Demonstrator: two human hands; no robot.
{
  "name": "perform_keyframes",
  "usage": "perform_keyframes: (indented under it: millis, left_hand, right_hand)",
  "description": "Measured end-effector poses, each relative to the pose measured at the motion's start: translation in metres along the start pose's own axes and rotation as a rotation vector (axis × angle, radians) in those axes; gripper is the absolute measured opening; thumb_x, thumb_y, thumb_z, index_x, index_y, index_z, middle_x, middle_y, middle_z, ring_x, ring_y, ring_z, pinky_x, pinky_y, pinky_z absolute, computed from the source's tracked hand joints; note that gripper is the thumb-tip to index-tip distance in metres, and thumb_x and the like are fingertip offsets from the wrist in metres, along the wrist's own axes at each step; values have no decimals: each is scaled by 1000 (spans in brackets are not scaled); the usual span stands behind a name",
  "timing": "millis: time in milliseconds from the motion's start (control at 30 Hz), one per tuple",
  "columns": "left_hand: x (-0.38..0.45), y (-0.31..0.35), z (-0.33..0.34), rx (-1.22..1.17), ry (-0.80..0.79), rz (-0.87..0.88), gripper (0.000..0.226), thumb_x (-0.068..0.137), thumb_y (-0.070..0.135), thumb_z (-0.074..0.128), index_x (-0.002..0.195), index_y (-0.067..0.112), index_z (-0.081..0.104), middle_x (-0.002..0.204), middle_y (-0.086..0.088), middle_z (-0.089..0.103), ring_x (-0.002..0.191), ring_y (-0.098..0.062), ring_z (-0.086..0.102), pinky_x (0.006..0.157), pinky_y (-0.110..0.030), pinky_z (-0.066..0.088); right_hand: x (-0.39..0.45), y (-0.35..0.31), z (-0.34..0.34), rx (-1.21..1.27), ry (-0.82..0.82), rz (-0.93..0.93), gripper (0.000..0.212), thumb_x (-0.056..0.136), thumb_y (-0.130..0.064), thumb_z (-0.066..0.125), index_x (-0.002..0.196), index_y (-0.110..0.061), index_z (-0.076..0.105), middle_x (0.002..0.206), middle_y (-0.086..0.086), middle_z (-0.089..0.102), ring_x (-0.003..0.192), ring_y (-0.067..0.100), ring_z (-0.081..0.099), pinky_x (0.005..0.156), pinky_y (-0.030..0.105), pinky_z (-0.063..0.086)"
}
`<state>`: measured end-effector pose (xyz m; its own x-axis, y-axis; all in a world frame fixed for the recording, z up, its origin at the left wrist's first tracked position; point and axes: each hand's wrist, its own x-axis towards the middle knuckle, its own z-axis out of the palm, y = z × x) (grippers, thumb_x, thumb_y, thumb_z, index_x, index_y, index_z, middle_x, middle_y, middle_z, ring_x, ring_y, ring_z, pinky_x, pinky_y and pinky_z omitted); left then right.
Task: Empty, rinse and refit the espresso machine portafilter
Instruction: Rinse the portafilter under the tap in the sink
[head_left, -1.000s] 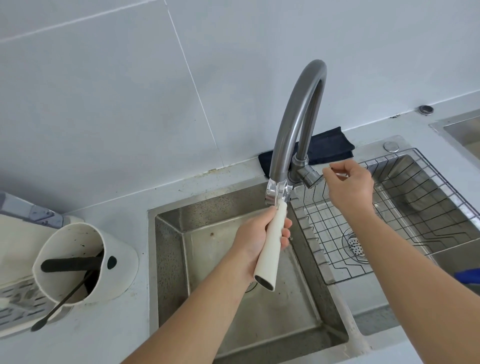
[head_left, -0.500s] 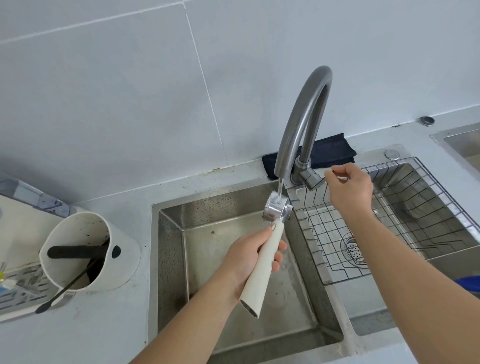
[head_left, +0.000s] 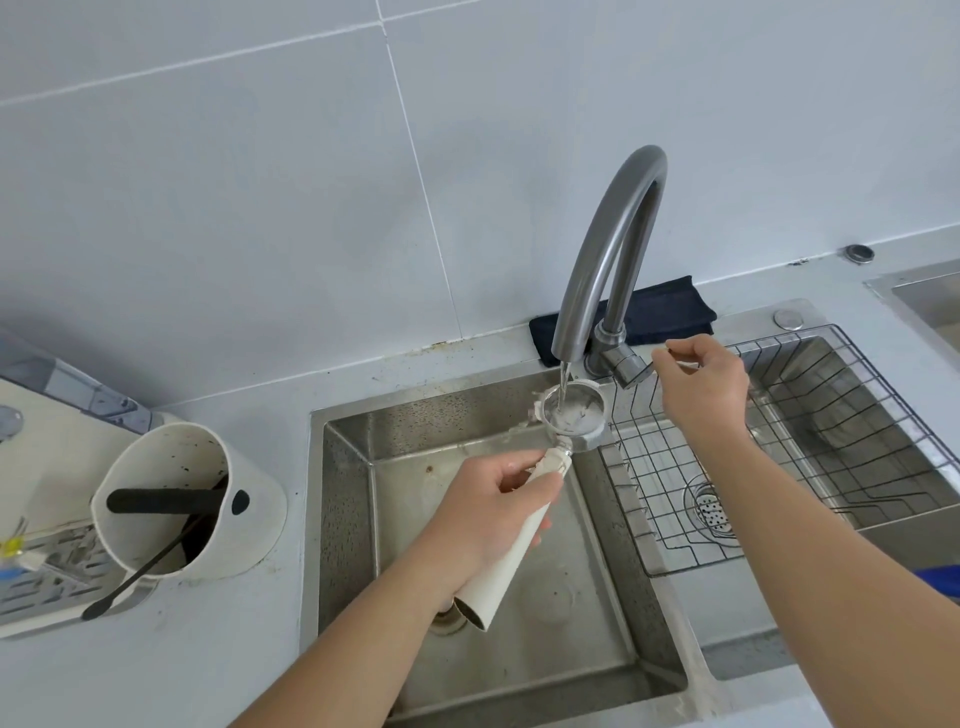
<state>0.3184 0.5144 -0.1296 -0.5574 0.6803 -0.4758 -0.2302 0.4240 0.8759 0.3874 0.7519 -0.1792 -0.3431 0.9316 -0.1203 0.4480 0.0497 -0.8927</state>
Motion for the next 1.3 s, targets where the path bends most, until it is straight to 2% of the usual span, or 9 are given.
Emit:
perform_keyframes:
  millis: [133, 200, 300, 433, 567, 733, 933, 1100, 1300]
  left_hand:
    - [6, 6, -6, 296, 48, 139, 40, 83, 27, 71, 81, 66, 63, 84, 8, 73, 64, -1, 62, 62, -19, 52]
    - [10, 7, -7, 369, 52, 173, 37, 82, 27, 72, 93, 62, 64, 84, 13, 70, 61, 5, 58, 58, -12, 49]
    - [15, 5, -8, 394, 75, 191, 36, 81, 25, 71, 113, 41, 69, 82, 15, 66, 60, 3, 56, 55, -13, 49]
    - [17, 3, -11, 423, 128, 226, 37, 80, 26, 72, 113, 41, 68, 87, 16, 66, 64, 2, 58, 57, -10, 48]
    - [15, -5, -20, 382, 169, 232, 38, 79, 20, 73, 111, 40, 69, 86, 14, 67, 67, -4, 62, 61, -16, 53]
    - [6, -11, -29, 307, 192, 228, 41, 79, 12, 74, 111, 38, 68, 86, 13, 66, 65, 6, 60, 60, -7, 46]
    - [6, -19, -27, 152, 182, 205, 45, 80, 12, 73, 100, 52, 68, 82, 13, 69, 65, 1, 58, 61, -12, 46]
    - [9, -21, -14, -63, 190, 96, 36, 84, 17, 72, 94, 52, 72, 90, -3, 71, 73, -22, 65, 56, -29, 53]
    - [19, -13, 1, -342, 186, -11, 20, 89, 13, 67, 102, 27, 72, 83, -8, 69, 61, -20, 62, 55, -29, 53]
  right_hand:
    - [0, 0, -1, 5, -3, -3, 15, 94, -27, 64, 104, -17, 67, 99, -1, 69, 68, 10, 60, 54, 23, 43]
    - [1, 0, -1, 5, -3, -4, 12, 94, -27, 64, 101, -18, 66, 98, -1, 69, 67, 11, 59, 54, 23, 44]
    - [1, 2, -1, 11, 3, 1, 11, 93, -29, 64, 99, -19, 66, 97, -1, 70, 68, 15, 61, 57, 26, 46]
    - [2, 3, 1, 18, 2, 1, 11, 92, -30, 64, 99, -21, 66, 98, -1, 70, 72, 17, 62, 59, 27, 47]
    - [2, 3, 0, 20, 5, -4, 10, 93, -29, 65, 99, -21, 66, 98, -1, 70, 73, 16, 63, 59, 25, 46]
    - [3, 5, 0, 15, 9, -15, 13, 93, -27, 65, 101, -17, 67, 96, 0, 69, 78, 11, 63, 58, 22, 44]
    - [4, 5, 1, 9, 15, -29, 11, 93, -27, 66, 99, -17, 67, 96, -2, 68, 83, 11, 64, 58, 21, 44]
    - [5, 6, 1, -1, 13, -29, 13, 93, -27, 66, 101, -18, 67, 97, -1, 69, 85, 13, 65, 60, 23, 46]
    - [6, 7, 2, -5, 14, -20, 14, 92, -28, 66, 102, -18, 68, 95, -3, 69, 77, 11, 64, 59, 24, 48]
